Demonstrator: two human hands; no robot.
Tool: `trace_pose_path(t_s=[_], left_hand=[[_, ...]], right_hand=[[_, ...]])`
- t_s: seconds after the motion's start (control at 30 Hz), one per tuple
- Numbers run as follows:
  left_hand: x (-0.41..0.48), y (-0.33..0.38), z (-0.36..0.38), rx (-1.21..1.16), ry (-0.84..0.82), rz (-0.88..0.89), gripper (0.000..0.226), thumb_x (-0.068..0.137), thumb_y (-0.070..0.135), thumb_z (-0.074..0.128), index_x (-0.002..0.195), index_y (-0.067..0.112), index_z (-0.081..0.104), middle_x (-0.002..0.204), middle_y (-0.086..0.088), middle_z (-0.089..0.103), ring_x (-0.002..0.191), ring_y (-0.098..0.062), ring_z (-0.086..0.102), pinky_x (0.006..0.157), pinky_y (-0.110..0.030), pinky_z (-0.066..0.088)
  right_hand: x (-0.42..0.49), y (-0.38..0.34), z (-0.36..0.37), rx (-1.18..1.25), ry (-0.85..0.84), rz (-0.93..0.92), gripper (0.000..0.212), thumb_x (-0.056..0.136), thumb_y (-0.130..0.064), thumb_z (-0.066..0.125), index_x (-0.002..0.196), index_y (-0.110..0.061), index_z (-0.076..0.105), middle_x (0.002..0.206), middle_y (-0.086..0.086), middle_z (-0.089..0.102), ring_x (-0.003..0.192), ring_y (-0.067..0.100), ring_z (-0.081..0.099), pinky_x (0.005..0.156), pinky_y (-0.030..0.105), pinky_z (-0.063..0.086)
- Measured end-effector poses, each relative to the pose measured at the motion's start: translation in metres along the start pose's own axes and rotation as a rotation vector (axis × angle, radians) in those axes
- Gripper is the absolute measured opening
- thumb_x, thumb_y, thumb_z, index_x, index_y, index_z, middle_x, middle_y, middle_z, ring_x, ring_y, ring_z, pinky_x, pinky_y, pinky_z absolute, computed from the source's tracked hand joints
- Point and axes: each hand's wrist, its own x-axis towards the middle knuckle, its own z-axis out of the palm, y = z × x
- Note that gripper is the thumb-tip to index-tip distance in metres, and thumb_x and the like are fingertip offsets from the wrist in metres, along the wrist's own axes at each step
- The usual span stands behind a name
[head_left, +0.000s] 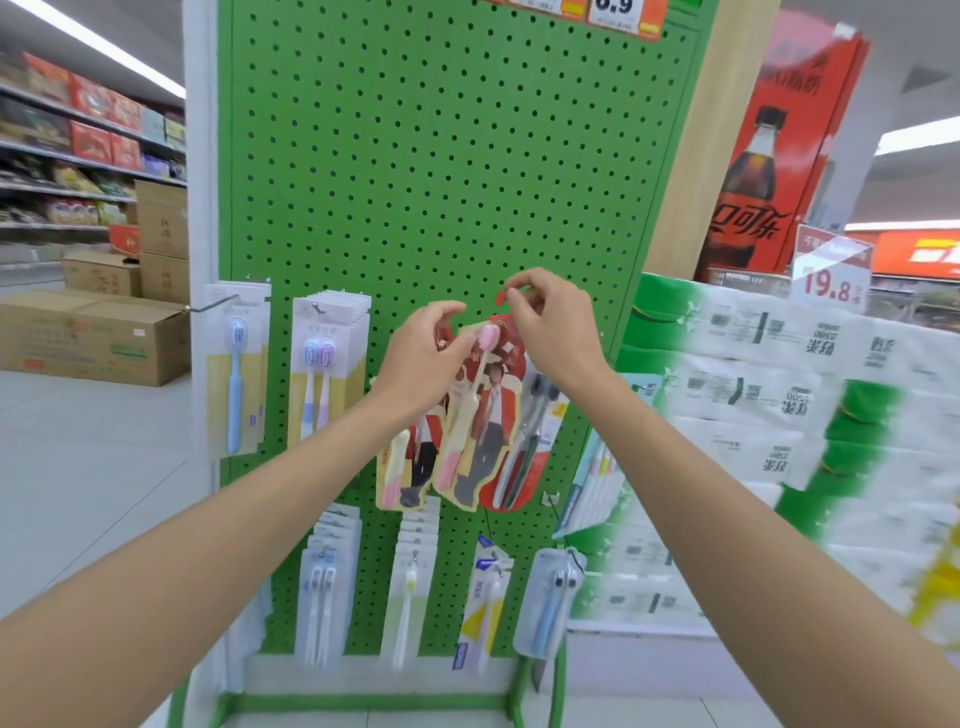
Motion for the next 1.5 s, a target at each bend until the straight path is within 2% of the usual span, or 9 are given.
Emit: trace_pose_path(t_s=[0.2, 0.37, 0.57, 0.67, 0.87, 1.1, 1.2, 1.33, 1.5], left_hand=[[-0.031, -0.012, -0.003, -0.389, -0.177, -0.312, 0.025, 0.095, 0.013, 0.062, 0.12, 0.014, 0.065, 0.109, -0.001, 0.07, 0.077, -0.003, 0.07, 0.063, -0.02, 0.057], [-0.063, -0.058, -0.001, -0.407, -0.215, -0.409, 0.02, 0.091, 0.01, 0.066, 0.111, 0.013, 0.07, 0.105, -0.005, 0.074, 0.087, -0.017, 0.073, 0.08, -0.037, 0.061], [-0.102, -0.114, 0.008, -0.417, -0.212, -0.471, 0.018, 0.092, 0.013, 0.066, 0.109, 0.014, 0.071, 0.101, -0.003, 0.075, 0.087, -0.016, 0.073, 0.074, -0.029, 0.059], [-0.123, -0.14, 0.012, -0.43, -0.235, -0.503, 0.017, 0.091, 0.012, 0.067, 0.107, 0.013, 0.072, 0.098, -0.003, 0.076, 0.085, -0.014, 0.073, 0.069, -0.023, 0.057], [-0.137, -0.165, 0.019, -0.38, -0.228, -0.507, 0.017, 0.089, 0.009, 0.068, 0.105, 0.011, 0.073, 0.094, -0.003, 0.077, 0.081, -0.013, 0.073, 0.067, -0.023, 0.057], [-0.16, -0.18, 0.014, -0.474, -0.034, -0.618, 0.016, 0.091, 0.007, 0.066, 0.106, 0.009, 0.072, 0.095, -0.005, 0.075, 0.082, -0.012, 0.073, 0.064, -0.022, 0.057], [-0.162, -0.181, 0.009, -0.519, 0.067, -0.633, 0.018, 0.092, 0.006, 0.066, 0.109, 0.006, 0.072, 0.097, -0.006, 0.075, 0.08, -0.012, 0.072, 0.061, -0.021, 0.056], [-0.168, -0.185, 0.003, -0.468, 0.159, -0.625, 0.012, 0.091, 0.006, 0.067, 0.1, 0.012, 0.073, 0.092, -0.001, 0.075, 0.072, -0.006, 0.071, 0.056, -0.02, 0.055], [-0.17, -0.196, -0.004, -0.427, 0.263, -0.667, 0.01, 0.091, 0.008, 0.067, 0.096, 0.017, 0.07, 0.092, 0.0, 0.074, 0.071, -0.008, 0.069, 0.06, -0.021, 0.057]], right_hand=[[-0.048, 0.01, 0.02, 0.138, 0.004, 0.097, 0.021, 0.101, -0.019, 0.05, 0.113, -0.012, 0.066, 0.074, -0.01, 0.061, 0.051, 0.002, 0.048, 0.05, 0.018, 0.042], [-0.095, 0.017, 0.053, 0.228, -0.023, 0.163, 0.02, 0.093, -0.027, 0.062, 0.106, -0.013, 0.069, 0.07, -0.008, 0.062, 0.059, 0.006, 0.054, 0.057, 0.022, 0.045], [-0.144, 0.032, 0.095, 0.273, -0.042, 0.267, 0.026, 0.099, -0.02, 0.051, 0.114, -0.015, 0.071, 0.075, -0.008, 0.069, 0.058, 0.008, 0.061, 0.058, 0.023, 0.05], [-0.176, 0.044, 0.118, 0.382, -0.078, 0.339, 0.027, 0.099, -0.021, 0.049, 0.116, -0.018, 0.07, 0.095, -0.003, 0.074, 0.081, 0.013, 0.07, 0.077, 0.036, 0.058], [-0.201, 0.057, 0.142, 0.526, -0.08, 0.546, 0.02, 0.098, -0.022, 0.055, 0.105, -0.012, 0.071, 0.094, -0.008, 0.071, 0.086, 0.002, 0.065, 0.077, 0.014, 0.05], [-0.23, 0.056, 0.152, 0.66, -0.518, 0.799, 0.043, 0.094, -0.05, 0.056, 0.08, -0.012, 0.07, 0.08, -0.001, 0.072, 0.075, 0.017, 0.066, 0.082, 0.032, 0.051], [-0.255, 0.049, 0.157, 0.499, -0.644, 0.799, 0.053, 0.094, -0.057, 0.05, 0.065, -0.013, 0.048, 0.057, -0.002, 0.048, 0.056, 0.013, 0.046, 0.064, 0.025, 0.039], [-0.283, 0.043, 0.16, 0.658, -0.761, 0.842, 0.043, 0.097, -0.042, 0.055, 0.069, -0.011, 0.063, 0.061, -0.002, 0.068, 0.057, 0.012, 0.063, 0.072, 0.03, 0.057], [-0.3, 0.05, 0.158, 0.67, -0.862, 0.842, 0.037, 0.094, -0.02, 0.064, 0.059, -0.023, 0.055, 0.045, -0.016, 0.051, 0.052, 0.008, 0.045, 0.064, 0.022, 0.051]])
